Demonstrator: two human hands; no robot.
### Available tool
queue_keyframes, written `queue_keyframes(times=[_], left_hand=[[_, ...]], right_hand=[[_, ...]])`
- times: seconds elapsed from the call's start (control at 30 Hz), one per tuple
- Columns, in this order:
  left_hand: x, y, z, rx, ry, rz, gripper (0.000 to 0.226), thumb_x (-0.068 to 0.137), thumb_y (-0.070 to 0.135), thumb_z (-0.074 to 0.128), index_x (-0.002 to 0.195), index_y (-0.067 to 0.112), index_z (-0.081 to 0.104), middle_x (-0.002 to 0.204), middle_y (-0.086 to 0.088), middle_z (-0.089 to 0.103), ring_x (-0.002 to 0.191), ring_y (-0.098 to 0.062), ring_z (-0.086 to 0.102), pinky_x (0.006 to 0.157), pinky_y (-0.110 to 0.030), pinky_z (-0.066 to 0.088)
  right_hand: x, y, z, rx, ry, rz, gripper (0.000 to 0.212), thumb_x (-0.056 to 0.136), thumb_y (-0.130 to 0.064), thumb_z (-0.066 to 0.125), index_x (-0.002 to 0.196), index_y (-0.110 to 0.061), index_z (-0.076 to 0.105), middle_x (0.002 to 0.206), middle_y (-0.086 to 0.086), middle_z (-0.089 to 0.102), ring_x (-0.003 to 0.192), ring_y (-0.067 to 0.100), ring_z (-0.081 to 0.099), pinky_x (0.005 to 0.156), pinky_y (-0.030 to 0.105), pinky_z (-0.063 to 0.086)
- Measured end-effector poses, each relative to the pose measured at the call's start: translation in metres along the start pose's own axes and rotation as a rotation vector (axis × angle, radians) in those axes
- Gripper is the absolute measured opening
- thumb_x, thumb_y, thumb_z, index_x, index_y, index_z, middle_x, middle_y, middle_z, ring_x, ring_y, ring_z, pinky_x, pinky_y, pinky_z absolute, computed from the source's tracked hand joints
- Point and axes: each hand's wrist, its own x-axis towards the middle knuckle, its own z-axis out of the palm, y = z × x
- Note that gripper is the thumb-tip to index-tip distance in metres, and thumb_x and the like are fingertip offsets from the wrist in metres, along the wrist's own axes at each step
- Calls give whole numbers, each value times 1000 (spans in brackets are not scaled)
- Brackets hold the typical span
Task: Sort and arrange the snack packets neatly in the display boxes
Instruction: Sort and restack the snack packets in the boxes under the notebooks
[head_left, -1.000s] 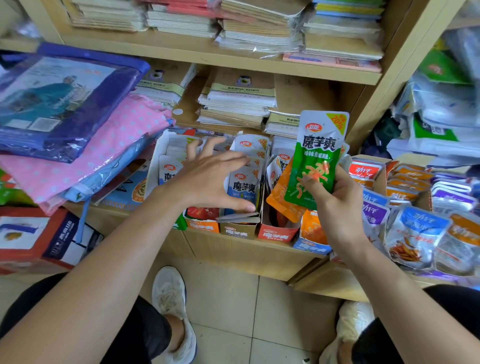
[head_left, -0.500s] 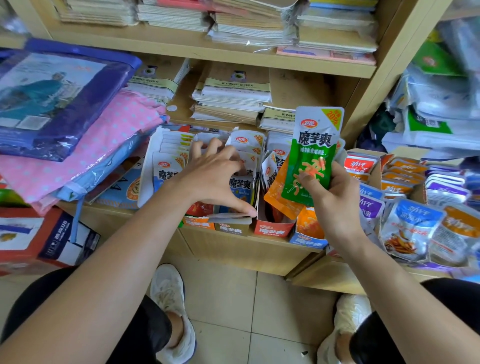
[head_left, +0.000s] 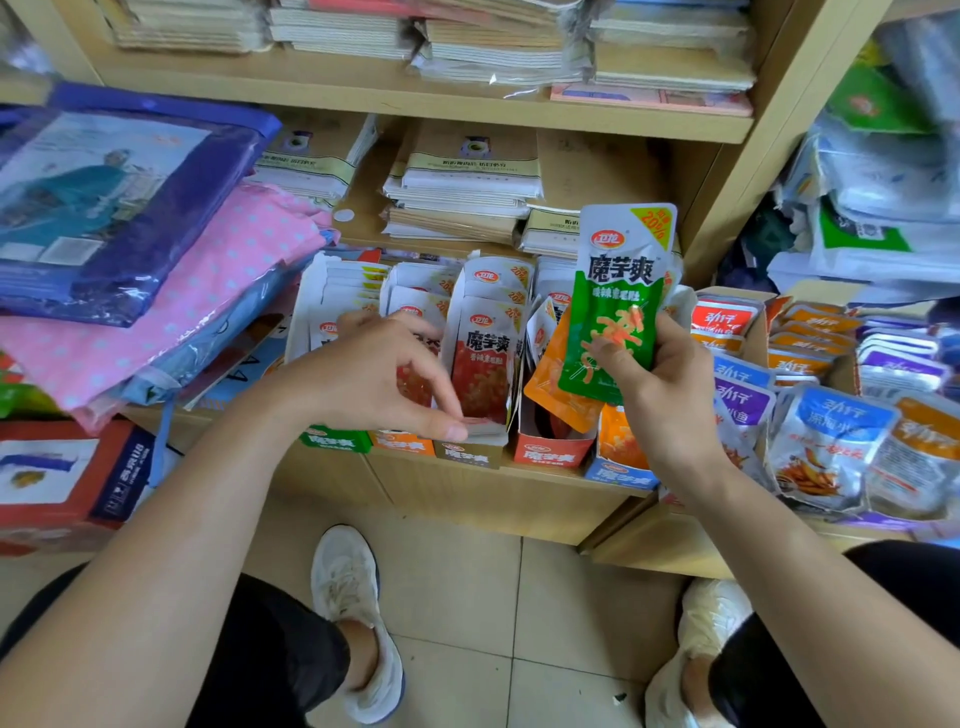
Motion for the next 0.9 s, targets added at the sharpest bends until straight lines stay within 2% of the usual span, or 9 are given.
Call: queue_keyframes(times=[0.03,0.17,0.27,0.33,0.4,0.5,0.57,0.8,0.9], left_hand=[[-3,-1,0,-17,-28,0,36,53,78,76,81,55,76,136,16,47,117,25,26,111,-36,14],[-5,-4,1,-42,-35,19,33,58,79,76,80,54,76,123,20,58,129,16,34,117,-42,21],[3,-2,11,-49,185,5,22,80,55,74,81,33,80,108,13,65,104,14,44,102,-24,23],[12,-3,17,86,383,30,21,85,54,72,88,35,79,100,20,63,110,3,42,98,-34,22],[22,-7,19,206,468,64,35,80,66,67,104,42,74,114,24,64,125,-5,38,92,-36,18],[40,-13,17,371,420,54,64,81,69,62,138,42,55,146,22,48,144,-17,24,101,-40,15],[51,-13,19,485,382,56,70,85,60,64,148,37,44,154,20,41,148,-22,16,108,-47,11],[71,-11,31,602,310,43,71,85,47,68,149,29,43,145,10,44,139,-27,25,105,-52,19],[74,-10,32,557,381,69,48,88,44,70,133,28,62,125,8,53,127,-27,34,97,-48,23]], right_hand=[[0,0,0,1,-1,1,19,97,-11,64,116,-7,65,108,1,75,101,15,72,84,44,61],[0,0,2,19,-12,9,20,97,-11,64,117,-7,65,110,1,75,103,16,72,85,46,61],[-1,-1,2,22,-9,5,20,97,-11,64,117,-7,65,110,0,75,103,15,72,85,43,61],[-1,-1,1,30,-5,2,20,97,-11,64,117,-8,65,109,-1,75,103,14,72,84,41,61],[-1,-1,1,29,0,1,19,97,-11,64,116,-7,65,109,0,75,103,15,72,85,43,61],[-1,0,0,22,10,-2,20,97,-10,64,116,-6,65,109,0,75,103,15,72,85,43,61],[-1,0,0,14,15,-4,20,97,-11,64,117,-7,65,109,0,75,103,14,72,85,42,61],[1,1,-3,1,28,-13,19,97,-10,65,115,-6,65,108,0,75,101,14,72,83,42,62],[1,2,-3,1,18,-12,19,97,-10,64,116,-6,65,109,1,74,103,16,72,84,46,61]])
